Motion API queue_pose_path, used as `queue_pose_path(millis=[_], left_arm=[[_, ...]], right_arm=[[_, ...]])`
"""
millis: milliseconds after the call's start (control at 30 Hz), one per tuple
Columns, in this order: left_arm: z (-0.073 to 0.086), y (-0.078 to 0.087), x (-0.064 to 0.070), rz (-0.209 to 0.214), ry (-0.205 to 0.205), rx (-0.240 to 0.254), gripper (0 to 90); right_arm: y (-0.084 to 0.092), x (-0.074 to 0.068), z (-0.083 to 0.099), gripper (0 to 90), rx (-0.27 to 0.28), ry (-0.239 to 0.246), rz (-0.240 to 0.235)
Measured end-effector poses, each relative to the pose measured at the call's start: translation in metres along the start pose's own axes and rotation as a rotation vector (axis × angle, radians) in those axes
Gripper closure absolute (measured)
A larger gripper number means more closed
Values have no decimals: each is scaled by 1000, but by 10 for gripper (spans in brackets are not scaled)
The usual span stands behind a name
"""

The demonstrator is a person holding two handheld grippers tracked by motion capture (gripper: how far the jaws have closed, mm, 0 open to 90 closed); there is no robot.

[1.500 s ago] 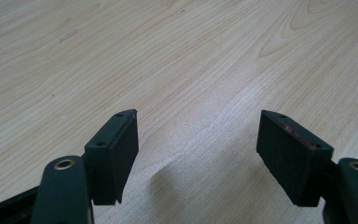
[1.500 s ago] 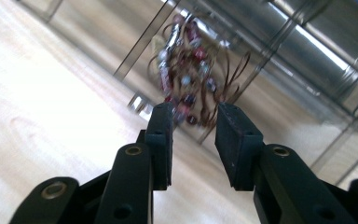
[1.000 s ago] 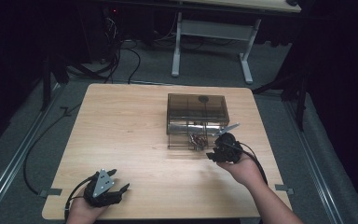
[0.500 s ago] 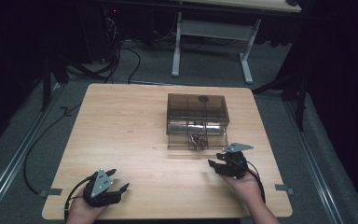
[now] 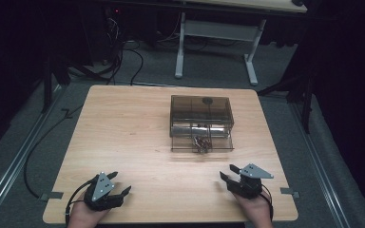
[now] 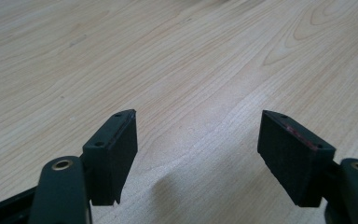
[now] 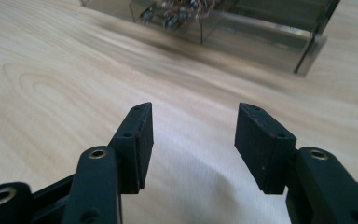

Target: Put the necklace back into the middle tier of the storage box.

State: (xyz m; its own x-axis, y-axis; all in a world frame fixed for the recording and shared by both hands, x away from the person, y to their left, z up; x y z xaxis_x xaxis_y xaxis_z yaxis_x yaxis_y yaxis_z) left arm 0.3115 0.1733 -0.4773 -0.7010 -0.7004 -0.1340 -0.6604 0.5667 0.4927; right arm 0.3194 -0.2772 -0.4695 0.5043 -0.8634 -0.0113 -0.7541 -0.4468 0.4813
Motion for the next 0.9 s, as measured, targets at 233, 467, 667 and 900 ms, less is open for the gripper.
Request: queue_pose_path(millis=[233,467,667,900], left_arm=[[0,-2,2,-7,-21,-17,283],[0,-1,3,-7,-23,-8,281],[0,-1,3,8,-29,-5,280],[0,-1,3,12,-30,-7,280]], right_arm=[[4,-6,2,446,-4,12,3],[1,-4,1,446,-10,-7,9],[1,-4,1,445,-16,-15,25],[1,-3,1,444,-18,-12,29]])
Point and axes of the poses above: each handheld gripper's, and its own axes: y roughly backward along the jaws, z roughly out of its underside, x roughly to its right, the point moved 3 cm from there along -y, roughly forward along the jaws, and after that the axes turned 4 degrees about x, right-handed, at the moved point
